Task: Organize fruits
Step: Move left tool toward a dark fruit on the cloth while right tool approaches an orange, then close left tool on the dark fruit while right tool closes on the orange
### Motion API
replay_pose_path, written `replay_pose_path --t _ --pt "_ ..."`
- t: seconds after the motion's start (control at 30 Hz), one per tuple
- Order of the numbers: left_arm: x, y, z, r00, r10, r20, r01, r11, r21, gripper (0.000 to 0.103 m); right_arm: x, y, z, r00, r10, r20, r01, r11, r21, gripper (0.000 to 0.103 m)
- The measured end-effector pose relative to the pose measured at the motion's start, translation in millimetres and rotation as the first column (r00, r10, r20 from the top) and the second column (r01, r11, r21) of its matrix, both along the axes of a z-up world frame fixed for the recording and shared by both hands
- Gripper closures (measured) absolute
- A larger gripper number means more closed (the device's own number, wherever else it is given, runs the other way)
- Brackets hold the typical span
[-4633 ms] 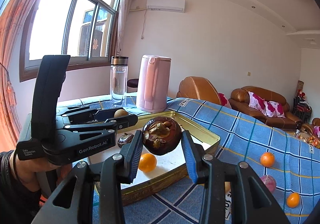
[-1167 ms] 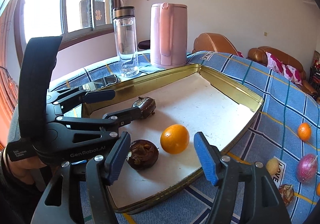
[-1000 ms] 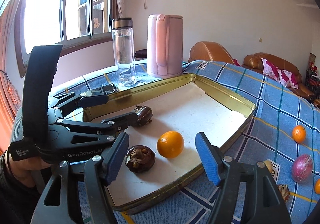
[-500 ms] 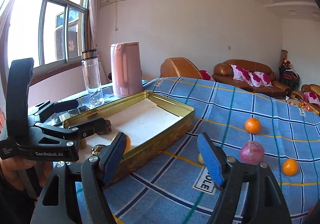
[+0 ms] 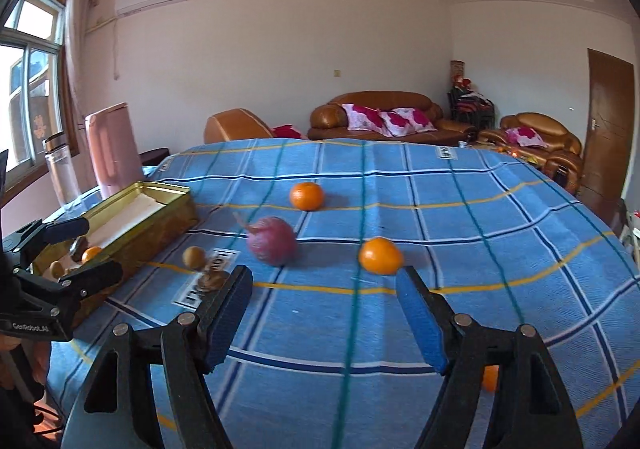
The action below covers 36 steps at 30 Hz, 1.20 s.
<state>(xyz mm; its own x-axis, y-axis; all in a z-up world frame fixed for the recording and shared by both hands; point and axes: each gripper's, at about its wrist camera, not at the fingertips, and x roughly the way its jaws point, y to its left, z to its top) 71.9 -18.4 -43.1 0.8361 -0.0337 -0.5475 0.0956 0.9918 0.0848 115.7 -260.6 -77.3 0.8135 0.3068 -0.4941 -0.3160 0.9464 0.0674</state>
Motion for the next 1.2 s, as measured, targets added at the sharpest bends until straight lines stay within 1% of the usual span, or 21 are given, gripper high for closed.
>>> replay_pose_path --t 0.13,0.23,0.33,0.43,0.53,0.63,0.67,0.73,0.8,0.83,0.87,0.93,0.97,1.03,1.07,1.2 --pt "16.9 -21.9 -6.0 0.998 -0.044 -0.045 0.044 0.999 0.005 0.000 7.6 -38.9 -4.2 0.992 -0.117 -0.038 0.116 0.993 -0.024 0.028" --pt "30.7 -31.5 -8.6 0.995 -0.064 -0.077 0.064 0.998 -0.004 0.000 12.5 -61.3 -12.5 0.982 -0.168 -0.085 0.165 0.985 -0.042 0.028" --pt "43.3 -39.1 -13.1 0.991 -0.078 -0.108 0.078 0.997 -0.008 0.000 16.6 -75.4 -22.4 0.971 -0.197 -0.133 0.191 0.980 -0.055 0.028" --pt "55.2 -43.0 -21.5 0.985 -0.086 -0.151 0.084 0.996 -0.019 0.004 21.1 -79.1 -28.3 0.966 -0.180 -0.185 0.177 0.984 -0.030 0.028" --pt "61.9 -47.0 -28.8 0.978 -0.099 -0.184 0.093 0.995 -0.039 0.010 29.8 -76.8 -34.9 0.958 -0.158 -0.240 0.154 0.987 -0.036 0.028" --pt "67.3 -48.7 -31.6 0.971 -0.112 -0.210 0.102 0.993 -0.059 0.015 32.3 -76.4 -37.9 0.952 -0.153 -0.265 0.149 0.988 -0.037 0.028" --pt "68.9 -49.1 -32.2 0.970 -0.116 -0.215 0.105 0.992 -0.064 0.016 32.5 -75.0 -38.5 0.951 -0.153 -0.267 0.147 0.988 -0.045 0.030" --pt "73.1 -48.2 -35.1 0.964 -0.117 -0.237 0.102 0.992 -0.074 0.019 33.3 -71.5 -40.5 0.949 -0.150 -0.277 0.137 0.988 -0.067 0.038" --pt "77.8 -45.2 -38.2 0.958 -0.121 -0.259 0.097 0.990 -0.102 0.029 36.2 -70.0 -43.0 0.945 -0.145 -0.294 0.128 0.989 -0.077 0.050" --pt "79.8 -43.2 -39.6 0.955 -0.122 -0.269 0.094 0.989 -0.116 0.030 37.5 -69.4 -44.1 0.942 -0.142 -0.303 0.123 0.989 -0.079 0.051" --pt "81.5 -41.4 -41.0 0.952 -0.125 -0.279 0.092 0.987 -0.130 0.035 38.0 -68.8 -44.6 0.942 -0.137 -0.307 0.118 0.990 -0.079 0.054" --pt "83.2 -38.0 -42.5 0.949 -0.125 -0.289 0.083 0.985 -0.152 0.039 37.3 -66.8 -44.7 0.943 -0.137 -0.304 0.115 0.989 -0.090 0.054" --pt "84.1 -37.0 -43.3 0.948 -0.127 -0.293 0.081 0.984 -0.162 0.043 36.5 -65.2 -44.4 0.944 -0.137 -0.300 0.112 0.989 -0.099 0.054" --pt "84.8 -35.1 -44.3 0.944 -0.136 -0.299 0.084 0.980 -0.180 0.056 34.9 -62.4 -43.7 0.948 -0.134 -0.290 0.105 0.988 -0.112 0.055" --pt "85.0 -35.1 -44.3 0.943 -0.143 -0.300 0.089 0.978 -0.187 0.058 34.1 -61.6 -43.3 0.950 -0.130 -0.285 0.101 0.988 -0.115 0.055" --pt "84.1 -38.2 -43.7 0.941 -0.162 -0.298 0.109 0.976 -0.186 0.058 29.7 -62.0 -40.5 0.958 -0.111 -0.266 0.088 0.991 -0.098 0.055"
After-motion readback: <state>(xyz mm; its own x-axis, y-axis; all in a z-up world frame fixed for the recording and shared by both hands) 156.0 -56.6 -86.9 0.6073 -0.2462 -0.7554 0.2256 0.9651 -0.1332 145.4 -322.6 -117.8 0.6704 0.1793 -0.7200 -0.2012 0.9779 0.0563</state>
